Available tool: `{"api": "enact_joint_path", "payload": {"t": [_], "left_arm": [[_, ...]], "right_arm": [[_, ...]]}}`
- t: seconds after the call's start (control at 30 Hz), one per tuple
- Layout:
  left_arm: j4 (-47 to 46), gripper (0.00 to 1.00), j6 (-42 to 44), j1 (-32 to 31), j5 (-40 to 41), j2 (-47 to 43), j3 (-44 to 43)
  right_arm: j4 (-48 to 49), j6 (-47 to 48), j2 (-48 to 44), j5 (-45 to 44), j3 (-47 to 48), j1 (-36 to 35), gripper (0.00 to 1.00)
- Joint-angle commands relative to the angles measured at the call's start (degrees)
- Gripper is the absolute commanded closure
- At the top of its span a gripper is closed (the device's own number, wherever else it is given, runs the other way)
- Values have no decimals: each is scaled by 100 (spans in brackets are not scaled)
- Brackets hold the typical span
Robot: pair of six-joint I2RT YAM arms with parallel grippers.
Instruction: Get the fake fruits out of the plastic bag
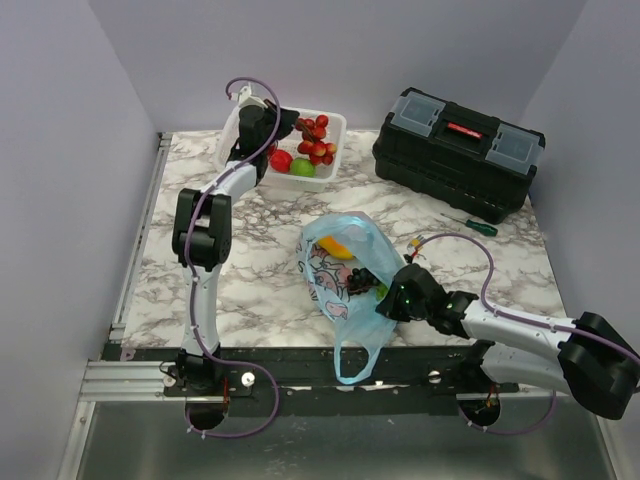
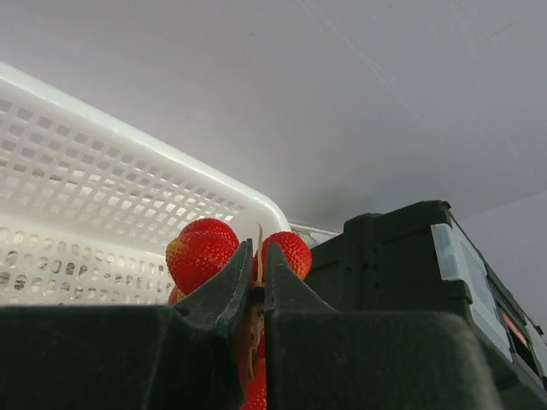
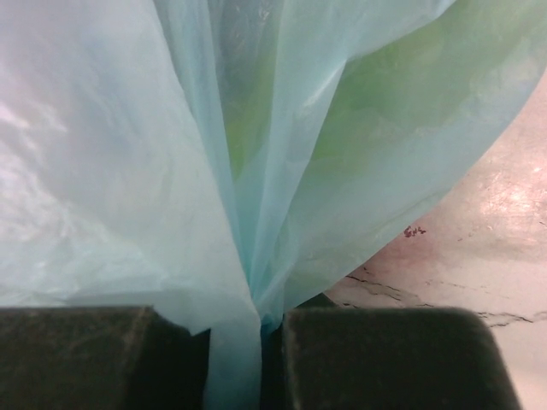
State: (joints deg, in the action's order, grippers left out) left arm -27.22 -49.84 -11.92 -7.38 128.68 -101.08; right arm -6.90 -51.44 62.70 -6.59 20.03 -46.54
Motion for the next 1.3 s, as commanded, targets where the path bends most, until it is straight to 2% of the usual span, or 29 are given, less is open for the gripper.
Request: {"api": "enact_joint_path", "payload": {"t": [0.0,0.07,0.23,0.33,0.57,0.8,1.03,1.27], "left_arm": [[138,100,-306,137,-335,272,-608],[457,91,-300,146,-388,317,-806],[840,53,-231,190,-485,188,-890],[955,43,-160,216,-635,-65,-757],[1128,41,-92,287,-968,-1318,378],[1857,39,-61,305,-986,-3236,2214],[2322,39,15,254,-1457,-5041,4006],[2830,39,355,165,-2790,-6395,5407]], "right_arm": [[-330,-7,129,-229,-35,-32,86],[-332,-7,113,-228,-38,-30,86],[-330,-9,82,-231,-43,-31,86],[-330,-7,63,-237,-53,-35,86],[-308,34,-53,-213,-85,-30,86],[-291,47,-246,-237,-140,-30,86],[-268,60,-320,-222,-168,-30,86],[-251,77,-340,-176,-175,-30,86]]}}
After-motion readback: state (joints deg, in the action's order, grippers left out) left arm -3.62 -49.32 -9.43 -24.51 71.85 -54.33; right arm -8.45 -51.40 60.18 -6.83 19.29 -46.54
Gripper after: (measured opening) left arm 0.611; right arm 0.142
